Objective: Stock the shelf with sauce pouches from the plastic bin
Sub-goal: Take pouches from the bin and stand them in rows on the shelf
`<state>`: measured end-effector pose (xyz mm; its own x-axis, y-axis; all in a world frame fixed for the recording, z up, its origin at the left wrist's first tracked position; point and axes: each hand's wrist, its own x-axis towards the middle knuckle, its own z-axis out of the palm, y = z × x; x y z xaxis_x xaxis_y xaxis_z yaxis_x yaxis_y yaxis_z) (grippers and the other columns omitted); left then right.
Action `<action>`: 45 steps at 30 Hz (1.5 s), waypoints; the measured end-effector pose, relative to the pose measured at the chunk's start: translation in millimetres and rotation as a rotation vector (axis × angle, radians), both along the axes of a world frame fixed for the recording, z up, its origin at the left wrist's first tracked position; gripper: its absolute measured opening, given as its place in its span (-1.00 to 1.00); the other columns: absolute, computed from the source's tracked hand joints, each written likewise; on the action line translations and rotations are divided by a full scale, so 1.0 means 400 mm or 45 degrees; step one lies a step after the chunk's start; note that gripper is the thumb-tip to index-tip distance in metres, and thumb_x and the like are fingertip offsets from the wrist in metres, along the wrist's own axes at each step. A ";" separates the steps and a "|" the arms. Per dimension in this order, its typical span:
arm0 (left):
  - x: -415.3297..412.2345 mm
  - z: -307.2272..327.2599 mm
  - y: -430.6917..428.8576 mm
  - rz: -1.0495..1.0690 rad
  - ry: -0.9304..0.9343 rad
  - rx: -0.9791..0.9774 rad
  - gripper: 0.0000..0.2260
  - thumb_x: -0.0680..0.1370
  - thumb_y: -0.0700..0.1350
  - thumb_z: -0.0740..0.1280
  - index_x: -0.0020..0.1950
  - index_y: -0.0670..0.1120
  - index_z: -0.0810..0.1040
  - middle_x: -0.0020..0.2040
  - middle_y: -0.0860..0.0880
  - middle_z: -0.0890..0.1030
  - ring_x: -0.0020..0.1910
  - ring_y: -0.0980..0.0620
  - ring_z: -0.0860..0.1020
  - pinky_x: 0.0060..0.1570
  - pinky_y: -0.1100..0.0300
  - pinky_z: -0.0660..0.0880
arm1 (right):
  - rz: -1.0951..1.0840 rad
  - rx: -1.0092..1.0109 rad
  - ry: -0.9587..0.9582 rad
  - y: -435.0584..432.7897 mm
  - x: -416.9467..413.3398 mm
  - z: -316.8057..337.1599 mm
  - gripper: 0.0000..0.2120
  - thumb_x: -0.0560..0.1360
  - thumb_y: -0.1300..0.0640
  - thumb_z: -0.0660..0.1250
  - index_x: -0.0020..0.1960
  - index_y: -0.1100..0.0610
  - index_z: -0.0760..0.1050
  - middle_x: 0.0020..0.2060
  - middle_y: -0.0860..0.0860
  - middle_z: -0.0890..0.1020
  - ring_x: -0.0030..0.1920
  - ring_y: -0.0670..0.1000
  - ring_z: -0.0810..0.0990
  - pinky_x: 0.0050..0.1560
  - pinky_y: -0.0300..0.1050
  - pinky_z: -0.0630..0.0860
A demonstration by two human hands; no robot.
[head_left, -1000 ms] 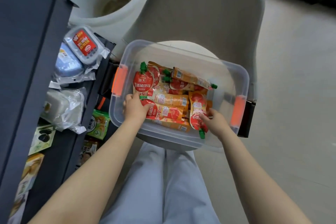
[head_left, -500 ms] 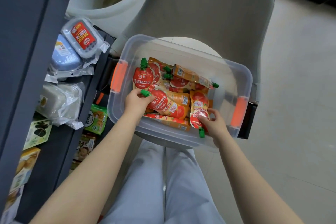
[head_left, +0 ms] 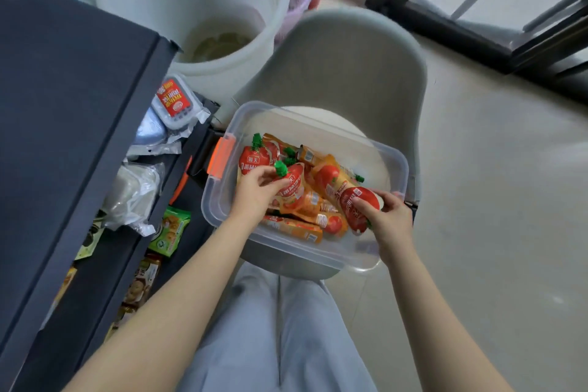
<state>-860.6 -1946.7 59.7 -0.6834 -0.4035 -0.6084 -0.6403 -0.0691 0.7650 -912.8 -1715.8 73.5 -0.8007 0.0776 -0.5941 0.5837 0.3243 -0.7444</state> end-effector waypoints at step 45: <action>1.769 1.095 -0.343 1.603 0.901 -0.849 -0.90 0.55 -0.08 0.39 0.04 0.04 0.63 0.00 0.08 0.70 0.06 0.08 0.65 0.03 0.03 0.56 | 1.823 -1.275 0.789 -0.949 1.267 1.062 -0.80 0.53 0.19 0.37 0.16 0.08 0.54 -0.03 -0.02 0.67 0.00 -0.07 0.66 -0.05 -0.22 0.61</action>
<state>-153.0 -2084.0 497.9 0.2228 -0.9576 0.1827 0.0472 0.1978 0.9791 -406.0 -2095.4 498.2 -0.0244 -0.9237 0.3824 -0.1023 -0.3782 -0.9201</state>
